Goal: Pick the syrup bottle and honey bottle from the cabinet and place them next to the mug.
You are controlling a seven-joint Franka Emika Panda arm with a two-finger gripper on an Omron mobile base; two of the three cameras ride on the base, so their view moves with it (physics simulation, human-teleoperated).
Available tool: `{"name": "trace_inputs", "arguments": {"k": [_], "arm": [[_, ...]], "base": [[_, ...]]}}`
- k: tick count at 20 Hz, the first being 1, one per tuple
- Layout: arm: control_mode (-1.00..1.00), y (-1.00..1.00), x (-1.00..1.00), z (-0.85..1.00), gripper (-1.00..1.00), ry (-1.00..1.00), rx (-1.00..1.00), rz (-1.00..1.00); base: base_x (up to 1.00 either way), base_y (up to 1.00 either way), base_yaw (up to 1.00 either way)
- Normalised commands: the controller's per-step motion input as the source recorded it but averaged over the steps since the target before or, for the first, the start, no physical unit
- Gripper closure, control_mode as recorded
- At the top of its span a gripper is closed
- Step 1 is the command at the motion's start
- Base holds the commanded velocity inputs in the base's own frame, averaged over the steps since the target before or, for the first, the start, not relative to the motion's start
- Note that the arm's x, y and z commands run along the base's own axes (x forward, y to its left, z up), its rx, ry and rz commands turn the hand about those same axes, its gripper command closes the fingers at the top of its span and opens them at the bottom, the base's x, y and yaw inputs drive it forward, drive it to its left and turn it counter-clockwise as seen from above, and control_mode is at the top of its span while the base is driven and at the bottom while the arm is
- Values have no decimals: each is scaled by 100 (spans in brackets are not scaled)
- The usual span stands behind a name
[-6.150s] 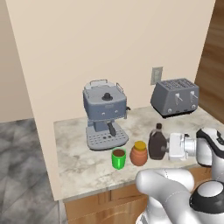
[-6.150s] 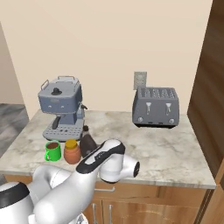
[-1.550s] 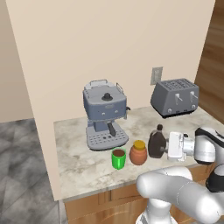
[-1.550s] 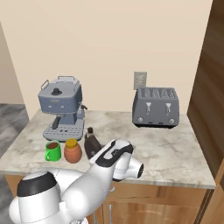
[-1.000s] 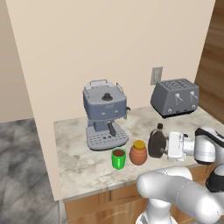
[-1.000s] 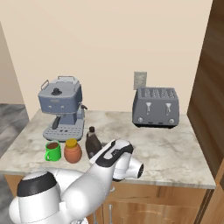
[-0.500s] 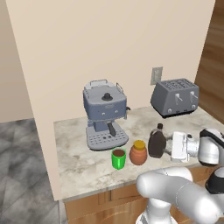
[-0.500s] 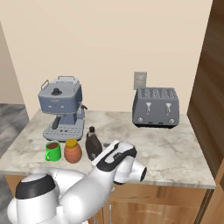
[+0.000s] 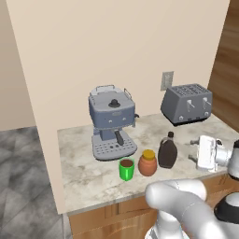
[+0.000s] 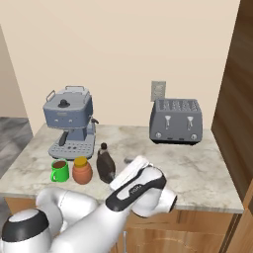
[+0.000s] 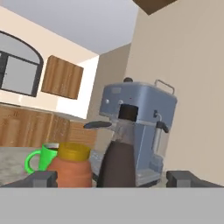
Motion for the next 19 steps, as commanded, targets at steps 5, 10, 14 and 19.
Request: {"name": "trace_inputs", "arguments": {"k": [5,10,14,19], "arm": [[-100,0,-53,99,-100,6,0,-8],[-100,2,-65,95,-100,22,0,-18],[-100,18,-43,52,-100,34,-1,-31],[-100,42,-18,36,-100,41,-7,-43]], "base": [[0,0,0],[0,0,0],[0,0,0],[0,0,0]]}}
